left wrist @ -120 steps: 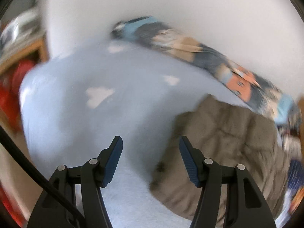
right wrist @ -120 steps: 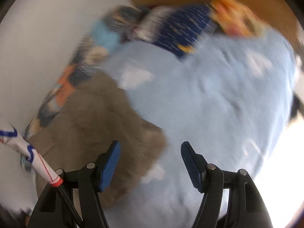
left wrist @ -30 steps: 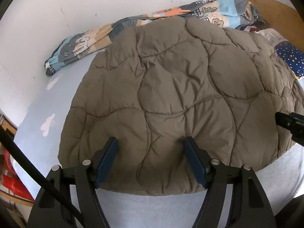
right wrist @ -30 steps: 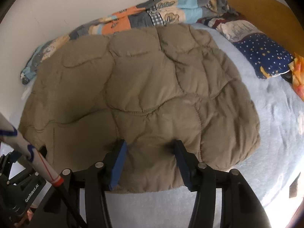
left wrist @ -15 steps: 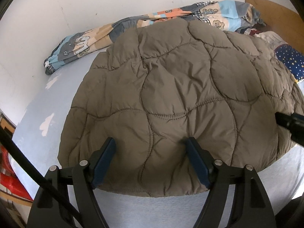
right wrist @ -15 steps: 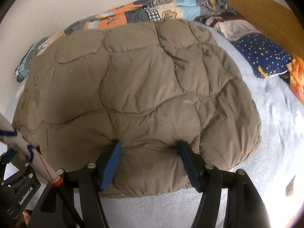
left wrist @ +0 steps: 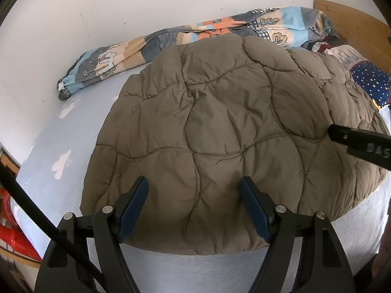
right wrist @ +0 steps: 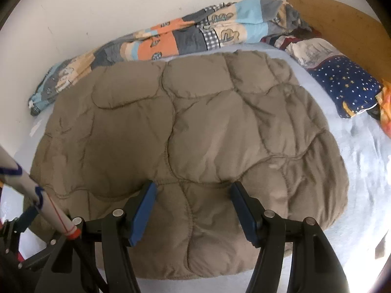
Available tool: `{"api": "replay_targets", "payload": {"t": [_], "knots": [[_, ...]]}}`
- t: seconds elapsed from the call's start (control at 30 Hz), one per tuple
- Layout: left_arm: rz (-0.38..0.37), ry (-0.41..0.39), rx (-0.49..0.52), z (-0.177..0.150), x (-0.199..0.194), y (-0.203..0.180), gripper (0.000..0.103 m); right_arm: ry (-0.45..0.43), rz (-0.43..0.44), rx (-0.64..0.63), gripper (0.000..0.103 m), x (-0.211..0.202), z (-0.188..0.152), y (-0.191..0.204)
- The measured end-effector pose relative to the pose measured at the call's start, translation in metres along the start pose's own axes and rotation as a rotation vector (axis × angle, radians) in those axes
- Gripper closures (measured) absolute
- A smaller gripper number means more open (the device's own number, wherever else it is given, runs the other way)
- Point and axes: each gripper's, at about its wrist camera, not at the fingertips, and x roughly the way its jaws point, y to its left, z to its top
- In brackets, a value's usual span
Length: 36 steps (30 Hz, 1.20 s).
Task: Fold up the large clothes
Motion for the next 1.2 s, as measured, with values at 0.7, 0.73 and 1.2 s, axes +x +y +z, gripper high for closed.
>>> {"api": "replay_targets", "payload": {"t": [0.7, 0.73, 1.2], "knots": [[-0.009, -0.019, -0.020, 0.006, -0.002, 0.007, 0.027, -0.040, -0.052, 0.144, 0.032, -0.009, 0.015, -0.047], [-0.008, -0.020, -0.021, 0.006, -0.002, 0.007, 0.027, -0.028, -0.066, 0.167, 0.032, -0.007, 0.016, -0.054], [-0.019, -0.142, -0.080, 0.005, -0.057, 0.026, 0.027, -0.214, -0.115, 0.083, 0.032, -0.079, -0.005, -0.039]]}}
